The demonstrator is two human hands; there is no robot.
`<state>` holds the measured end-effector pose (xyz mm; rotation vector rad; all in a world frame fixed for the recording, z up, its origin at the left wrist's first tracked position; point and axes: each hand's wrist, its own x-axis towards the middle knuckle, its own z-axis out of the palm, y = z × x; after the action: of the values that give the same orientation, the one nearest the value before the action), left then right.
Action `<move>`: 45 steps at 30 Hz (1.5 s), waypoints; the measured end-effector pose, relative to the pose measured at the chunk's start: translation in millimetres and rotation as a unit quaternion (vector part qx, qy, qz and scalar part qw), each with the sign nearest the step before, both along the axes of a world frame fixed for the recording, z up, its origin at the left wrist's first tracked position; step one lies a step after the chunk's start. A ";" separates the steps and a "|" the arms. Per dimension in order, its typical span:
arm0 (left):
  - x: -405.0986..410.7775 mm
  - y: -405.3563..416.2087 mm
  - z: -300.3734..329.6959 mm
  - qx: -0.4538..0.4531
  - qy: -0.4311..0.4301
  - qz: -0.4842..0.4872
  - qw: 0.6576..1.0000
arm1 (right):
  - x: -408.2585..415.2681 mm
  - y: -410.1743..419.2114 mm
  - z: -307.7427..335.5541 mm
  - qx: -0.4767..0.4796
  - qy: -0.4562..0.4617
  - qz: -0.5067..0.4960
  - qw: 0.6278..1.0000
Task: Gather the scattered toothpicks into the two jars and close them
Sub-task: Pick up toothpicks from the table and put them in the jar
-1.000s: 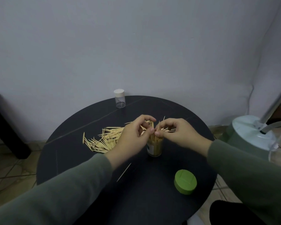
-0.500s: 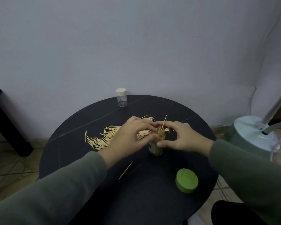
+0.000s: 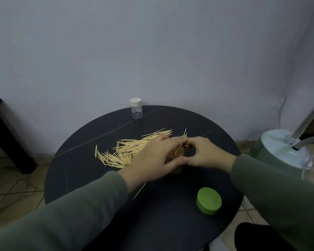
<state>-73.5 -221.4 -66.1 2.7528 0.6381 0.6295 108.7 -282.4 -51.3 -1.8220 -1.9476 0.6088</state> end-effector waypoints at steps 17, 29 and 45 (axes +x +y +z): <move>4.6 0.7 6.4 -0.092 -0.146 0.061 0.983 | -4.3 3.4 -1.5 0.007 -0.022 0.019 1.000; 4.4 0.1 7.7 -0.060 -0.099 0.051 0.992 | -4.7 0.6 1.9 -0.021 -0.028 0.024 0.999; -24.3 14.3 16.6 0.129 -0.079 -0.109 0.982 | -3.6 -1.3 4.2 -0.028 -0.025 0.024 0.999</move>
<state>-97.8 -207.0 -49.6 2.9114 0.2294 0.9233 105.1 -283.7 -47.1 -1.8462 -2.0320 0.6454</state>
